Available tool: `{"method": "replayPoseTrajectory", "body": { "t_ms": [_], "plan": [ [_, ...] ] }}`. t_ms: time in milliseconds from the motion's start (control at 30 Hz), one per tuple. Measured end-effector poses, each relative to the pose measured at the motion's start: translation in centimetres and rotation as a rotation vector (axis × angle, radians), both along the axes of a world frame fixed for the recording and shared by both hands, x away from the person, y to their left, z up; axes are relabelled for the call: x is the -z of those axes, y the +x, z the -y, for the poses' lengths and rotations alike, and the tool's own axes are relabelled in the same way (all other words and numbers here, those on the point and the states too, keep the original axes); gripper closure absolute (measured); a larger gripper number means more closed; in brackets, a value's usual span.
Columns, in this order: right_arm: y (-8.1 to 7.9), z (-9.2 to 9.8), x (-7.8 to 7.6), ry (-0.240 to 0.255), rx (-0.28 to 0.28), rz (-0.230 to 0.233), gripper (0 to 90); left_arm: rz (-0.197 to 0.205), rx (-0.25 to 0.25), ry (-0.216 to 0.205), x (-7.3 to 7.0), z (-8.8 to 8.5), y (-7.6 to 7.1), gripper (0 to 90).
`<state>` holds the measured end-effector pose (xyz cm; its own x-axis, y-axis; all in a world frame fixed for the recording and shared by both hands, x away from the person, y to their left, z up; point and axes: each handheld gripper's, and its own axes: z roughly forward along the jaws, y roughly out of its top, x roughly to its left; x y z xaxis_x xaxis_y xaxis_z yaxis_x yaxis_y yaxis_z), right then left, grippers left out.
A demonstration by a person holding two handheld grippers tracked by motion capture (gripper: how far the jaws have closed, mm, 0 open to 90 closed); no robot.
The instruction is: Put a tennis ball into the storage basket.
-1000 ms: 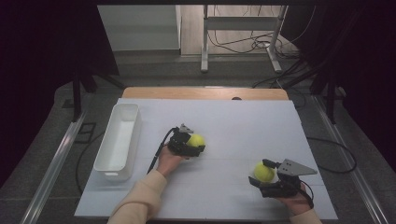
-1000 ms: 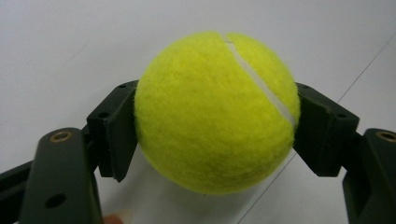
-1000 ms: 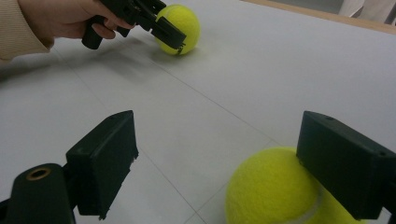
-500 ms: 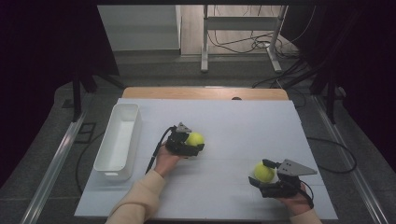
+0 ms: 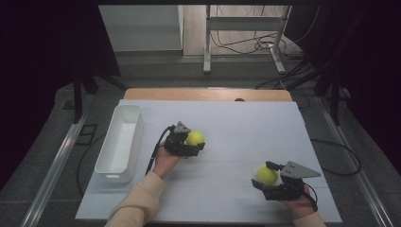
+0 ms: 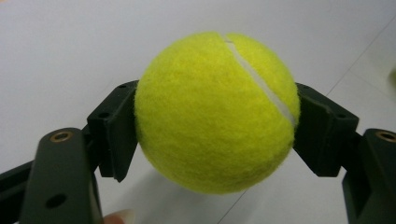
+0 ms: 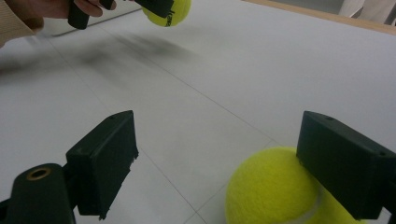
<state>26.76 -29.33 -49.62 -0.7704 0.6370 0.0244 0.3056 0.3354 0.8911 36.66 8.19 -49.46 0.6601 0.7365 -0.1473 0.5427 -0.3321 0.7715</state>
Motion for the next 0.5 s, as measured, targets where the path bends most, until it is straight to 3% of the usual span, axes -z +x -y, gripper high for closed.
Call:
{"method": "replayPoseTrajectory", "body": {
  "t_ms": [500],
  "plan": [
    [0.0, 0.0, 0.0, -0.001, 0.001, 0.001, 12.9, 0.034, -0.001, -0.031, -1.5, -0.5, -0.5, 25.4]
  ]
}}
